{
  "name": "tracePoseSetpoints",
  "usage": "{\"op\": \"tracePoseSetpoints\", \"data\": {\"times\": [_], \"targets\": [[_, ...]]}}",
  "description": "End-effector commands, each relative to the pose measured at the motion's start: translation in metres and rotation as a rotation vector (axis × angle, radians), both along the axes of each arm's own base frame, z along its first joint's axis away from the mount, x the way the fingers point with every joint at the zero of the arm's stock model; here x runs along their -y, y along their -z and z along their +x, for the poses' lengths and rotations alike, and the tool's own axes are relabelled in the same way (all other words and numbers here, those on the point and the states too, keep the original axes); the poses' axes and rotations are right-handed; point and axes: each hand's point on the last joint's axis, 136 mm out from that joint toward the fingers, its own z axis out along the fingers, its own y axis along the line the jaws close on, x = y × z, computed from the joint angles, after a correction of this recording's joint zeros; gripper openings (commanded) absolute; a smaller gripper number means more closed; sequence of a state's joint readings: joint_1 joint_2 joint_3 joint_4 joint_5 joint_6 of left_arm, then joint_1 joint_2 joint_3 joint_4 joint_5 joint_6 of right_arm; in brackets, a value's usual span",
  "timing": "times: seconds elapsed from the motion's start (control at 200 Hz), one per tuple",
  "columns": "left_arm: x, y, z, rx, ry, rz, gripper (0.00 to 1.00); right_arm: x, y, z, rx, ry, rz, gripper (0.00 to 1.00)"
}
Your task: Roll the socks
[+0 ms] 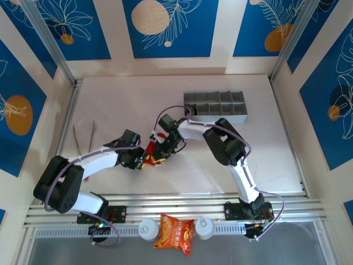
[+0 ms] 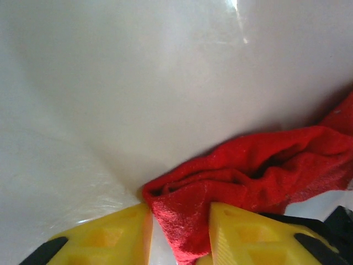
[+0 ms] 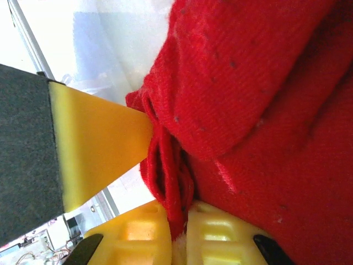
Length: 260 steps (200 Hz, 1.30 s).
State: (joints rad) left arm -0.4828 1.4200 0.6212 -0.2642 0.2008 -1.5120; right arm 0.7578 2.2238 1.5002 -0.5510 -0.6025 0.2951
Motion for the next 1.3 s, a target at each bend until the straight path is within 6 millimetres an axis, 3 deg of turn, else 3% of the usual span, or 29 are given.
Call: {"op": "tracePoseSetpoints", "data": {"times": [0.0, 0.265, 0.485, 0.625, 0.725, 0.84, 1.0, 1.296], "targets": [[-0.011, 0.014, -0.019, -0.122, 0.033, 0.100, 0.36, 0.007, 0.017, -0.001, -0.014, 0.006, -0.069, 0.00], [-0.016, 0.023, -0.036, -0.283, 0.053, 0.161, 0.39, 0.011, -0.004, 0.004, 0.244, -0.040, -0.031, 0.33], [-0.015, 0.026, -0.037, -0.325, 0.069, 0.176, 0.39, 0.027, -0.032, 0.011, 0.533, -0.058, 0.033, 0.45], [-0.013, 0.024, -0.034, -0.342, 0.090, 0.181, 0.39, 0.037, -0.046, 0.002, 0.895, -0.154, 0.080, 0.46], [-0.011, 0.023, -0.031, -0.343, 0.095, 0.179, 0.39, 0.034, -0.056, -0.016, 1.262, -0.306, 0.133, 0.63], [-0.010, 0.022, -0.030, -0.356, 0.112, 0.179, 0.39, 0.032, -0.046, -0.021, 1.402, -0.469, 0.047, 0.63], [-0.009, 0.021, -0.030, -0.366, 0.127, 0.181, 0.39, 0.018, -0.041, -0.012, 1.582, -0.600, -0.022, 0.62], [-0.007, 0.019, -0.025, -0.371, 0.141, 0.175, 0.39, 0.005, -0.012, -0.008, 1.562, -0.706, -0.084, 0.49]]}}
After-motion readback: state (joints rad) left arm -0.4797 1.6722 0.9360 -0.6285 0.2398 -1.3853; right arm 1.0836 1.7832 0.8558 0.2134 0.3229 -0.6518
